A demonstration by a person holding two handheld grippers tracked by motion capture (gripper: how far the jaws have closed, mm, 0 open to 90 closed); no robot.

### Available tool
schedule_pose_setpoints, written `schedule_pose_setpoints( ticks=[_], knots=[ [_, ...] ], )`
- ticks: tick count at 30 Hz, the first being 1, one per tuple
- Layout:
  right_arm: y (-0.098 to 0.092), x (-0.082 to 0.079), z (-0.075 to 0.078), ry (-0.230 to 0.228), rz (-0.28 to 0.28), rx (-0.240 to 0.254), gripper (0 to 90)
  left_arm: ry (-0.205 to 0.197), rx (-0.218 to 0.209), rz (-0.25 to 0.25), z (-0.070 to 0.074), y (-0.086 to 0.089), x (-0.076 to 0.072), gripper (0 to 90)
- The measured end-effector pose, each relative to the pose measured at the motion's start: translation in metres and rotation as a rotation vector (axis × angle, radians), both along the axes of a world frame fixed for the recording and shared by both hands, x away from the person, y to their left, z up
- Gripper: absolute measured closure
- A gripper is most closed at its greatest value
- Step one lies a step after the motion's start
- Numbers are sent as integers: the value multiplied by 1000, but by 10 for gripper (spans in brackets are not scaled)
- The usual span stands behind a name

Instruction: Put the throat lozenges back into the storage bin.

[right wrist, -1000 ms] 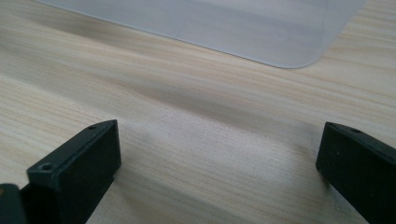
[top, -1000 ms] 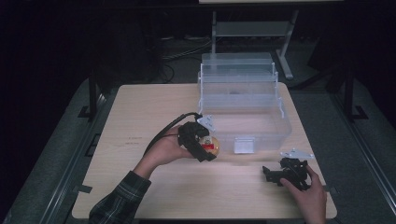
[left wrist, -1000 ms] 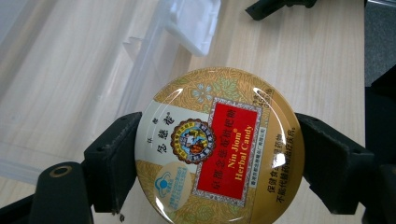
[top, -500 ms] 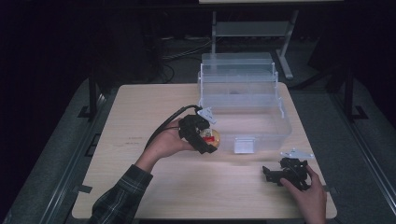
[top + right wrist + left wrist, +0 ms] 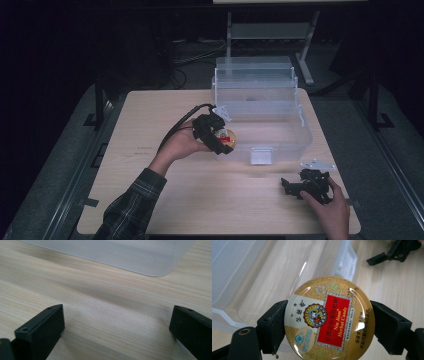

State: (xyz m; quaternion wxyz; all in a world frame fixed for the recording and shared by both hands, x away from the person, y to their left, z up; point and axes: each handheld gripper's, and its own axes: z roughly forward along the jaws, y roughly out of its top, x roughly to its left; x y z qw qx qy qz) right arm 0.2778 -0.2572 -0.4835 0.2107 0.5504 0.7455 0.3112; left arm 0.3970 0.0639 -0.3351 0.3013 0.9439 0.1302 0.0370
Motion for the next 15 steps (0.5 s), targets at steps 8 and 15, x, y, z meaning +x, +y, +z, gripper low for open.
schedule_pose_setpoints(
  ticks=[8,15],
  knots=[
    [0,0,0,0,0,0,0,-8,-1,4,3,-3,11,196],
    [0,0,0,-1,1,0,0,-11,3,20,2,-6,21,196]
  ],
)
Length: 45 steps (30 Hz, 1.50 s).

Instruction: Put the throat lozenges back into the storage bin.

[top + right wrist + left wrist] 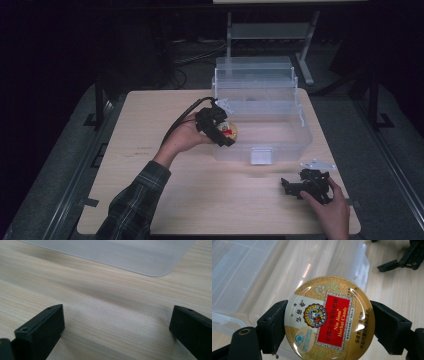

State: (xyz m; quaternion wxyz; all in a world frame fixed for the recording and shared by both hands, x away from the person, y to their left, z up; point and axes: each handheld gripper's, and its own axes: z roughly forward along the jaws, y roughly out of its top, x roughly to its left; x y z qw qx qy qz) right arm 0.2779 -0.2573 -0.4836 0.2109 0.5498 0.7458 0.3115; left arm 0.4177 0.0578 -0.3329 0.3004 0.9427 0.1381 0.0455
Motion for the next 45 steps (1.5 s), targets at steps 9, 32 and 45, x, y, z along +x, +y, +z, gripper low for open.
schedule_pose_setpoints(
  ticks=[9,32,45],
  knots=[
    [0,0,0,1,0,1,0,-11,2,4,-7,-5,10,196],
    [0,0,0,1,-1,0,0,-30,-3,62,-11,0,21,183],
    [0,0,0,1,-2,1,0,-38,-4,54,-4,7,16,183]
  ],
)
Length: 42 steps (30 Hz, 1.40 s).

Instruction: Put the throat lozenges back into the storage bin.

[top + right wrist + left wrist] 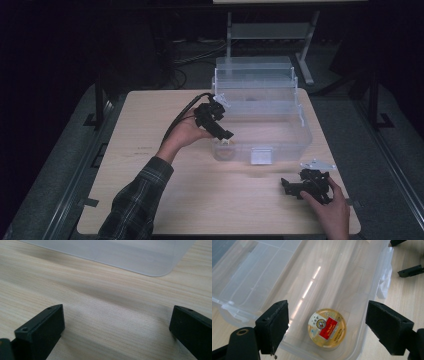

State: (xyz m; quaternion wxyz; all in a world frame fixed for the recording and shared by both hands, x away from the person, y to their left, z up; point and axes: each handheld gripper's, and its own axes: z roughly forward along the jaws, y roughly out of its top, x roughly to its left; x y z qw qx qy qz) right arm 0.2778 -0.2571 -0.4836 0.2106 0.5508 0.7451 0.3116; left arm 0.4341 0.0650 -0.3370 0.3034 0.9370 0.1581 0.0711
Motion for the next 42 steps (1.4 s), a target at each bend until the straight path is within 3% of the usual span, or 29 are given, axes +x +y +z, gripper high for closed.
schedule_pose_setpoints(
  ticks=[7,17,30,42],
  knots=[
    [0,0,0,0,1,0,0,-11,-2,6,7,9,-8,179],
    [0,0,0,1,0,-1,0,-18,-32,50,6,38,-21,177],
    [0,-1,0,-1,3,-1,0,-33,-43,107,-2,75,-44,177],
    [0,-1,0,-2,3,-2,0,-23,-59,156,-22,103,-66,177]
  ],
)
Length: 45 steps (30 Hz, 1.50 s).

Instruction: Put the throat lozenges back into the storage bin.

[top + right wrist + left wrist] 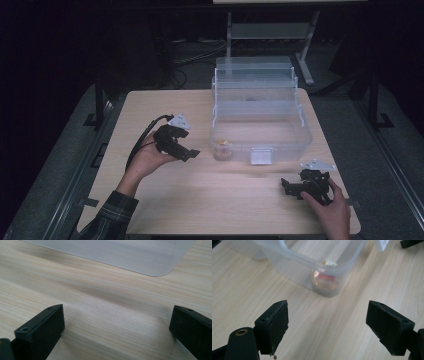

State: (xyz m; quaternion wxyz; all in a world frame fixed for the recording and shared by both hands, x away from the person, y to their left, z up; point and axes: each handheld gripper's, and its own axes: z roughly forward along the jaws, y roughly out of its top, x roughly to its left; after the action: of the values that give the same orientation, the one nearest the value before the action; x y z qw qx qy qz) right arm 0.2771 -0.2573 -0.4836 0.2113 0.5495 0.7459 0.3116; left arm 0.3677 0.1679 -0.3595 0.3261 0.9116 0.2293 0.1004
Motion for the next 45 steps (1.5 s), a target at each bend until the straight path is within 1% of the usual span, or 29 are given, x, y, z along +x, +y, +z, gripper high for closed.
schedule_pose_setpoints(
  ticks=[6,11,14,15,17,19,25,33,38,45],
  knots=[
    [0,0,0,1,1,2,0,2,-17,22,-13,14,-10,177],
    [0,0,0,0,1,1,0,-1,-28,43,-21,24,-17,177],
    [0,0,0,0,0,0,0,-6,-27,55,-26,29,-22,177],
    [0,0,0,0,1,0,0,-13,-24,57,-28,31,-23,176],
    [0,0,0,0,1,1,0,-11,-26,63,-32,34,-26,176],
    [0,0,0,0,1,0,0,-12,-19,73,-35,36,-30,172],
    [0,0,0,0,0,0,0,-21,-28,102,-44,45,-39,167],
    [0,0,0,0,0,1,0,-11,-25,141,-61,60,-51,137],
    [0,0,0,1,0,1,0,-5,-37,163,-72,69,-61,127],
    [0,0,0,1,0,1,0,-8,-40,197,-79,81,-72,123]
  ],
)
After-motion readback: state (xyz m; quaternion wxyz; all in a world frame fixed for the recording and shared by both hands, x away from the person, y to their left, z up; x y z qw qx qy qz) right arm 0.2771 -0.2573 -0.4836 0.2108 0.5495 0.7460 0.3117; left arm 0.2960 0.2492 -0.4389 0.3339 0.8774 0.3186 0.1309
